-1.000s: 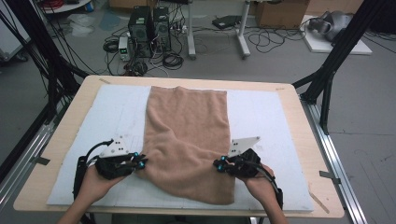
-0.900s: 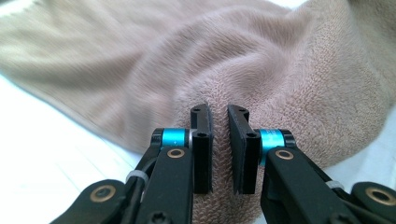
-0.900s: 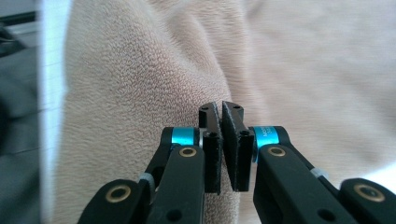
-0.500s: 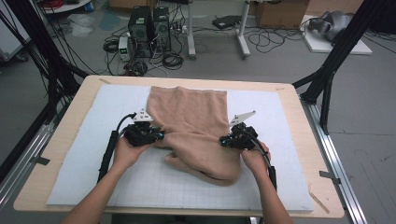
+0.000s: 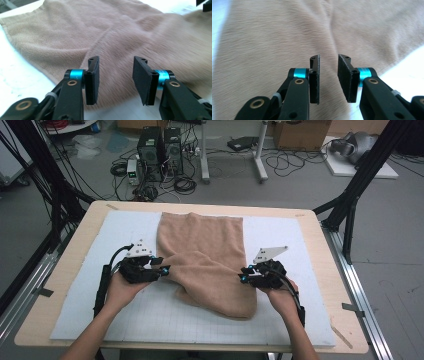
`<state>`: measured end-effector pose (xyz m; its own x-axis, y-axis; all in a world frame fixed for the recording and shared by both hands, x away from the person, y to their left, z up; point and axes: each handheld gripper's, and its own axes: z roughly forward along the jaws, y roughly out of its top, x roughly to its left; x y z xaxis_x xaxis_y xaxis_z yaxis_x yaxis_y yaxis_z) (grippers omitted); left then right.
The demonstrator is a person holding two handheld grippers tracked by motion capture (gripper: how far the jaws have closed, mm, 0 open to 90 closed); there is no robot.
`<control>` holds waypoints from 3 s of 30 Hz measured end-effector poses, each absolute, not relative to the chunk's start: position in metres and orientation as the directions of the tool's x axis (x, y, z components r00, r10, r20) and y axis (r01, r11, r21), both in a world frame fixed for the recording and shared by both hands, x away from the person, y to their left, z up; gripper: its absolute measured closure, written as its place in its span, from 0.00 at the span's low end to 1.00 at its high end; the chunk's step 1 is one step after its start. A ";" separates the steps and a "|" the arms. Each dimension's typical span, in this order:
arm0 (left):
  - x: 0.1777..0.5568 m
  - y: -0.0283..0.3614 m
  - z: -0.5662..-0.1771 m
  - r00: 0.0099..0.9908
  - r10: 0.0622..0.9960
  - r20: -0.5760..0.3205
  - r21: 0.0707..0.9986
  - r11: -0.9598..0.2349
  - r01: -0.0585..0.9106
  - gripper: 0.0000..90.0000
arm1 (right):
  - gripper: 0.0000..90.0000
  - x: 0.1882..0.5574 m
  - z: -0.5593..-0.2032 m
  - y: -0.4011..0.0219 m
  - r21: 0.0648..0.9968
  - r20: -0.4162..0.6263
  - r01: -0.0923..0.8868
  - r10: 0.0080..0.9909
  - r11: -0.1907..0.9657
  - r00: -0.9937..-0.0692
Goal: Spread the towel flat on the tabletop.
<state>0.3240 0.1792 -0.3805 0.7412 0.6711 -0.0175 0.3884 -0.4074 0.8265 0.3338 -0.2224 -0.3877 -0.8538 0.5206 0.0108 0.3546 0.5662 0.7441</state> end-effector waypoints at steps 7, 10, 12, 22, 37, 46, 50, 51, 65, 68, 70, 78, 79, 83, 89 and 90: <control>0.305 0.175 -0.393 0.801 0.598 -0.015 0.820 -0.451 0.352 0.61 | 0.67 0.302 -0.391 -0.213 0.776 0.064 0.300 0.404 0.555 -0.913; 0.309 0.171 -0.402 0.799 0.601 -0.025 0.809 -0.457 0.369 0.60 | 0.57 0.293 -0.399 -0.199 0.753 0.077 0.280 0.343 0.595 -0.936; 0.313 0.167 -0.405 0.799 0.601 -0.026 0.805 -0.461 0.373 0.59 | 0.57 0.288 -0.405 -0.190 0.747 0.056 0.245 0.309 0.618 -0.949; 0.326 0.134 -0.424 0.807 0.591 -0.013 0.764 -0.514 0.389 0.72 | 0.83 0.296 -0.434 -0.171 0.699 0.127 0.276 0.265 0.660 -0.956; 0.300 0.154 -0.392 0.820 0.572 0.033 0.807 -0.499 0.316 0.95 | 0.91 0.287 -0.391 -0.194 0.762 0.035 0.202 0.273 0.615 -0.961; 0.280 0.161 -0.358 0.837 0.541 0.082 0.840 -0.489 0.235 0.95 | 0.93 0.285 -0.355 -0.209 0.790 -0.062 0.161 0.338 0.592 -0.939; 0.304 0.150 -0.358 0.817 0.571 0.080 0.836 -0.485 0.257 0.95 | 0.93 0.303 -0.356 -0.212 0.780 -0.072 0.199 0.401 0.593 -0.913; 0.313 0.147 -0.361 0.807 0.587 0.066 0.835 -0.476 0.278 0.95 | 0.93 0.312 -0.358 -0.213 0.777 -0.060 0.224 0.424 0.589 -0.904; 0.398 0.130 -0.403 0.700 0.710 -0.080 0.796 -0.377 0.473 0.87 | 0.87 0.394 -0.415 -0.212 0.671 0.068 0.474 0.590 0.569 -0.804; 0.389 0.137 -0.393 0.704 0.705 -0.081 0.811 -0.364 0.458 0.77 | 0.78 0.388 -0.408 -0.215 0.696 0.085 0.469 0.585 0.544 -0.806; 0.382 0.141 -0.386 0.717 0.694 -0.072 0.819 -0.369 0.439 0.72 | 0.76 0.381 -0.400 -0.220 0.714 0.084 0.458 0.584 0.530 -0.807; 0.355 0.159 -0.363 0.742 0.670 -0.035 0.846 -0.376 0.379 0.66 | 0.75 0.350 -0.374 -0.229 0.759 0.027 0.382 0.561 0.527 -0.827; 0.352 0.160 -0.362 0.749 0.661 -0.035 0.849 -0.376 0.371 0.66 | 0.75 0.346 -0.371 -0.229 0.766 0.029 0.375 0.555 0.522 -0.832; 0.332 0.159 -0.365 0.783 0.622 -0.026 0.849 -0.399 0.346 0.66 | 0.73 0.333 -0.368 -0.223 0.782 0.029 0.340 0.514 0.522 -0.857; 0.318 0.149 -0.387 0.815 0.580 -0.006 0.801 -0.485 0.351 0.68 | 0.69 0.318 -0.383 -0.214 0.769 0.053 0.347 0.488 0.537 -0.871; 0.317 0.147 -0.392 0.816 0.578 -0.005 0.798 -0.489 0.352 0.68 | 0.69 0.316 -0.386 -0.213 0.765 0.053 0.347 0.484 0.542 -0.874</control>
<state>0.3173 0.1466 -0.3924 0.8160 0.5780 -0.0050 0.3516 -0.4895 0.7980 0.3157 -0.2132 -0.3859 -0.8737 0.4836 0.0535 0.3470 0.5423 0.7652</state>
